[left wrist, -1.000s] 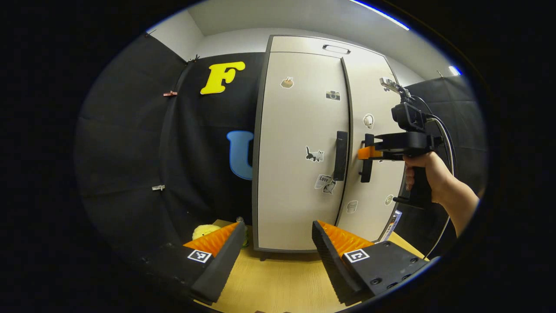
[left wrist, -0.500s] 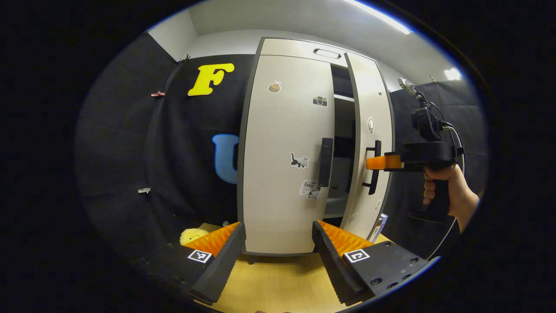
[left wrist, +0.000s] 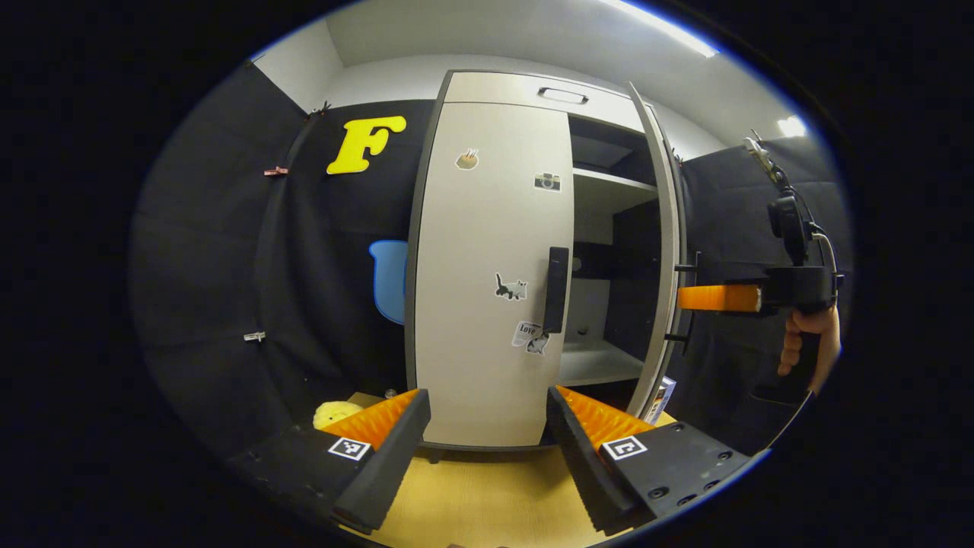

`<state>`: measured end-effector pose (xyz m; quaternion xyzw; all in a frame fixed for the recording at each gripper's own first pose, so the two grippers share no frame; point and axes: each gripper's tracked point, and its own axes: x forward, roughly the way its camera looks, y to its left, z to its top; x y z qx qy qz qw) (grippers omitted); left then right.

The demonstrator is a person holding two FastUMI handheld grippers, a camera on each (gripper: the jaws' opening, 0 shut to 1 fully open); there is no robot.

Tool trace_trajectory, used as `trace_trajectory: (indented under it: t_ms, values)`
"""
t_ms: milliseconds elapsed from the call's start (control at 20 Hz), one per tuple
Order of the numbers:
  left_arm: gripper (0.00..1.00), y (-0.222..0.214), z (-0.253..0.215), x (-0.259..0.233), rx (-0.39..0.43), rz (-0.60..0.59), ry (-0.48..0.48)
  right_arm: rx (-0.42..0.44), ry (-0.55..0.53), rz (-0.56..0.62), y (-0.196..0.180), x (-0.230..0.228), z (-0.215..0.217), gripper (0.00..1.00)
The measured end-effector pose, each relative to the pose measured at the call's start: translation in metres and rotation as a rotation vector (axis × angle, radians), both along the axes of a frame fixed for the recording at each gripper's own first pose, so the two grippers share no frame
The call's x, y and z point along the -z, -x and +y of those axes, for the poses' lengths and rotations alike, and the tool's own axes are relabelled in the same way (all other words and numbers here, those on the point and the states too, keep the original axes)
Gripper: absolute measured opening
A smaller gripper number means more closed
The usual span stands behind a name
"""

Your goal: Open the right door of the double-door shoe cabinet with the right hand, and open the left door with the left hand.

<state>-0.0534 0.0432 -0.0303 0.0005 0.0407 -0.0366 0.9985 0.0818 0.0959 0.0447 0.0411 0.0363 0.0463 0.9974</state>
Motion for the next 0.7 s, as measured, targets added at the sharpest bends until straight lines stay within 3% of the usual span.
trace_trajectory:
  t_ms: [350, 700]
  values:
    - [0.95, 0.015, -0.052, 0.01, -0.025, 0.033, -0.011, -0.043, -0.014, 0.005, 0.022, -0.001, -0.031, 0.14]
    - [0.95, 0.029, -0.095, 0.009, -0.01, 0.021, 0.002, -0.032, 0.027, 0.0, 0.035, -0.002, -0.063, 0.13]
